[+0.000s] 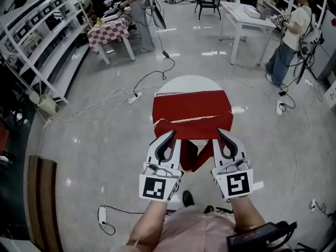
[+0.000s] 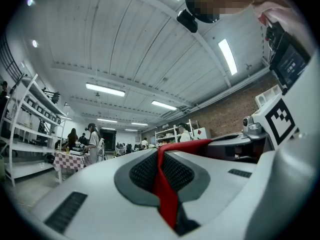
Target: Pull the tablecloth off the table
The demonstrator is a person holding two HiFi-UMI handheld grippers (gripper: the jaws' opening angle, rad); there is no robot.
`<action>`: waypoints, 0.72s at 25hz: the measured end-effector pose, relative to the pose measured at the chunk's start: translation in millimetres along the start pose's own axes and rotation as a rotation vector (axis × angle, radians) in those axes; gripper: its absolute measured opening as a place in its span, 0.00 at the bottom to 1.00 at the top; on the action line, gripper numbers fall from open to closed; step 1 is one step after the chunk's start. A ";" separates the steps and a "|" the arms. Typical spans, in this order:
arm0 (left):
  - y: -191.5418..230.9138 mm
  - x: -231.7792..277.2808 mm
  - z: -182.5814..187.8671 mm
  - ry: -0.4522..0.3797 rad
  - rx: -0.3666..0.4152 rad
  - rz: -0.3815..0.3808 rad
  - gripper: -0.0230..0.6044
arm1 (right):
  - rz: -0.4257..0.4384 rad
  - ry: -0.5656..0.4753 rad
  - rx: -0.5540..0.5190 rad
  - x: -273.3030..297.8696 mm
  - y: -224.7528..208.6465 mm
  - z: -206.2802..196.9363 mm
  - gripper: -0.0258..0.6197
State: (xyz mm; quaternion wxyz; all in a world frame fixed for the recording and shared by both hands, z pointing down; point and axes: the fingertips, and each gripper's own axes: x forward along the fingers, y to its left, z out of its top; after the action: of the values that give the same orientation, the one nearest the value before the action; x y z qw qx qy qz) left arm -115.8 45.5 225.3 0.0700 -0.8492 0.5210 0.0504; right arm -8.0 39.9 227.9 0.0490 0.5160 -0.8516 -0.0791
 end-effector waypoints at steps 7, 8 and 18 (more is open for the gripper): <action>-34.8 -7.6 10.3 0.016 0.016 0.005 0.11 | 0.007 0.015 0.022 -32.6 -14.9 -0.1 0.08; -38.4 -9.2 11.1 0.016 0.017 0.006 0.11 | 0.010 0.016 0.022 -36.8 -15.5 -1.9 0.08; -85.1 -27.1 20.3 0.012 0.039 0.018 0.11 | 0.036 -0.068 0.028 -81.6 -27.2 0.3 0.08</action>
State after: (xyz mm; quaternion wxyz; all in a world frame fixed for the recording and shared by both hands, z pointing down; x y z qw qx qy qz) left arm -52.4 110.8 215.2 0.0832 -0.8432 0.5299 0.0359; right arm 53.4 99.9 222.4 0.0141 0.4984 -0.8628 -0.0838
